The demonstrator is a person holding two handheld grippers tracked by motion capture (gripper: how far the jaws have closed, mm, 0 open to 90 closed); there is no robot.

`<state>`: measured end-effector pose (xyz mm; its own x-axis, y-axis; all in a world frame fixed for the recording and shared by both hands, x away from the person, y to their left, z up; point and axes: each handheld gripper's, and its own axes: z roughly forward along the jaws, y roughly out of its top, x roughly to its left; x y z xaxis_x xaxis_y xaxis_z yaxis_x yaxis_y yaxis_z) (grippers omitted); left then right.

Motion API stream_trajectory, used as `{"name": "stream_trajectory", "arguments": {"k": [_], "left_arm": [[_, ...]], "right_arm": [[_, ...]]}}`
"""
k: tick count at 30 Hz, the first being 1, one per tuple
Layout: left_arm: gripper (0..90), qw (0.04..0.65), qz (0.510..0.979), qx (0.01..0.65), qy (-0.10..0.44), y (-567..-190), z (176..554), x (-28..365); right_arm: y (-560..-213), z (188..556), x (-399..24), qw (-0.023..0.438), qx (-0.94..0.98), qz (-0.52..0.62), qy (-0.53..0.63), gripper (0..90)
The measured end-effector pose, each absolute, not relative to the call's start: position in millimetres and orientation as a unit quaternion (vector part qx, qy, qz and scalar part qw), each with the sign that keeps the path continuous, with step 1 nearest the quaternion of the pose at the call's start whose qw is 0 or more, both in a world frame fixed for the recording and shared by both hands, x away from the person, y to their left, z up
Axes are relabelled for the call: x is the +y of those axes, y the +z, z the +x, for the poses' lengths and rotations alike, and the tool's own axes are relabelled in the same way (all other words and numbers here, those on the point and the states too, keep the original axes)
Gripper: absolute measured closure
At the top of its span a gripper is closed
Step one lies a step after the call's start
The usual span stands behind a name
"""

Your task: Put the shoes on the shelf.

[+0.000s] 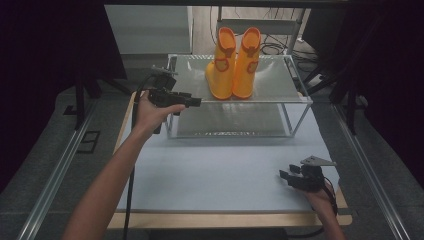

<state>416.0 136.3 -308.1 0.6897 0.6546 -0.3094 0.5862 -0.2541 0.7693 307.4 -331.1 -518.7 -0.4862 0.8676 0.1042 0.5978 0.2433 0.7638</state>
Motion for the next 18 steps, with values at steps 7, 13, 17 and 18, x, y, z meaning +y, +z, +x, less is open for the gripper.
{"name": "stream_trajectory", "arguments": {"k": [7,13,17,18], "left_arm": [[45.5,0.458,0.800,0.383,0.056,-310.0,390.6,147.3],[44.4,0.459,0.802,0.378,0.055,-322.5,369.9,157.1],[43.7,0.454,0.803,0.381,0.060,-337.6,358.0,164.7],[43.6,0.454,0.802,0.383,0.060,-346.4,352.3,168.5]], "right_arm": [[-518.8,307.5,-331.0,0.175,0.770,0.475,0.389,46.1],[-518.8,307.6,-332.0,0.173,0.770,0.475,0.390,46.1],[-518.8,307.6,-332.1,0.174,0.770,0.474,0.389,46.1],[-518.7,307.5,-332.0,0.173,0.770,0.475,0.389,46.1]]}}
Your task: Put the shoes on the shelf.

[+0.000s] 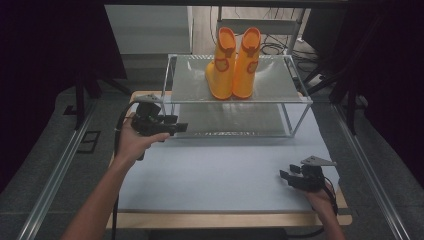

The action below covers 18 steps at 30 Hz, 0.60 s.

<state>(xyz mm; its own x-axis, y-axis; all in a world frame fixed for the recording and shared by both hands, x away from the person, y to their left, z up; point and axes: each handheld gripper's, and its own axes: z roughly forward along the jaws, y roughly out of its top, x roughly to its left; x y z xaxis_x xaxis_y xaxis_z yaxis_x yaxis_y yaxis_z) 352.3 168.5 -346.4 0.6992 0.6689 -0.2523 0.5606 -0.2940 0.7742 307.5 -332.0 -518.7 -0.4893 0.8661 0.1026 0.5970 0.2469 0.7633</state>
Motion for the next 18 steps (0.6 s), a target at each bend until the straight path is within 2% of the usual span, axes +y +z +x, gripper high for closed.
{"name": "stream_trajectory", "arguments": {"k": [18], "left_arm": [[41.8,0.442,0.789,0.422,0.063,-428.8,316.5,196.8]], "right_arm": [[-518.8,307.2,-332.5,0.175,0.769,0.477,0.388,46.1]]}}
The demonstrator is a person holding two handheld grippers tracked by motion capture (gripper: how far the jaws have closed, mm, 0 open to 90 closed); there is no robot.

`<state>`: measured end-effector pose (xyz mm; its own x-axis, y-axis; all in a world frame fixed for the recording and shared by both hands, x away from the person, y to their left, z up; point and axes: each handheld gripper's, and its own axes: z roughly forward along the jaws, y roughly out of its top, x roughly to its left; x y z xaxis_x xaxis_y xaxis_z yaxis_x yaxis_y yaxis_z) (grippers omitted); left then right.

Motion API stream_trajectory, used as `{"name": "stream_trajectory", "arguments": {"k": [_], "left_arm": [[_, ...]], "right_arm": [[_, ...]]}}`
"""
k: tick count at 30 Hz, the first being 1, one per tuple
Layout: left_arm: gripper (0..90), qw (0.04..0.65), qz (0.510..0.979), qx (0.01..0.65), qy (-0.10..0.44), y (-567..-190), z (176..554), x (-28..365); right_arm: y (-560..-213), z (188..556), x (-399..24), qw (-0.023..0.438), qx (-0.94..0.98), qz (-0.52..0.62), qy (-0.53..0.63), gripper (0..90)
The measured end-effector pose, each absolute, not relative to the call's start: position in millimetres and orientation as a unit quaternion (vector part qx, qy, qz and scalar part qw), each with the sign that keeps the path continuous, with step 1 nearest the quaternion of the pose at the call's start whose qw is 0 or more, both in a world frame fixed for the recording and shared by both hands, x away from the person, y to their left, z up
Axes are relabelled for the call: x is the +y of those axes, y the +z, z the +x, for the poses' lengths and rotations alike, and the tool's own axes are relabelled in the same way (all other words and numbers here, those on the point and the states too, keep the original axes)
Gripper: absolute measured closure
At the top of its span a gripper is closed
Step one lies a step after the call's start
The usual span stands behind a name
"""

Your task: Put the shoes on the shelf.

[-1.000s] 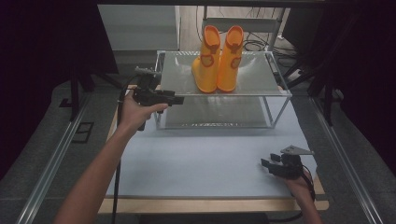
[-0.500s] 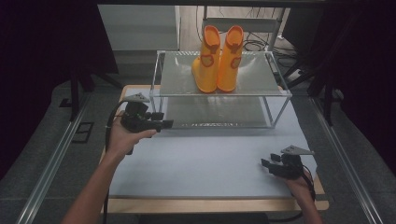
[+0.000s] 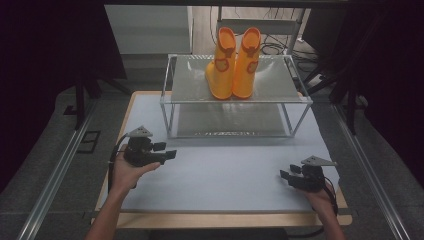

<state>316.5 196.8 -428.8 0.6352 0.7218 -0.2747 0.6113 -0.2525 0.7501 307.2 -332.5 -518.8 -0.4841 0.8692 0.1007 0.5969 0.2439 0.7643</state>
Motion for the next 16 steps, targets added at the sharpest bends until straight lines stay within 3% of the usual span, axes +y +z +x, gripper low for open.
{"name": "stream_trajectory", "arguments": {"k": [16], "left_arm": [[40.2,0.453,0.778,0.433,0.046,-450.3,315.6,199.6]], "right_arm": [[-514.2,306.7,-329.2,0.183,0.768,0.473,0.392,45.3]]}}
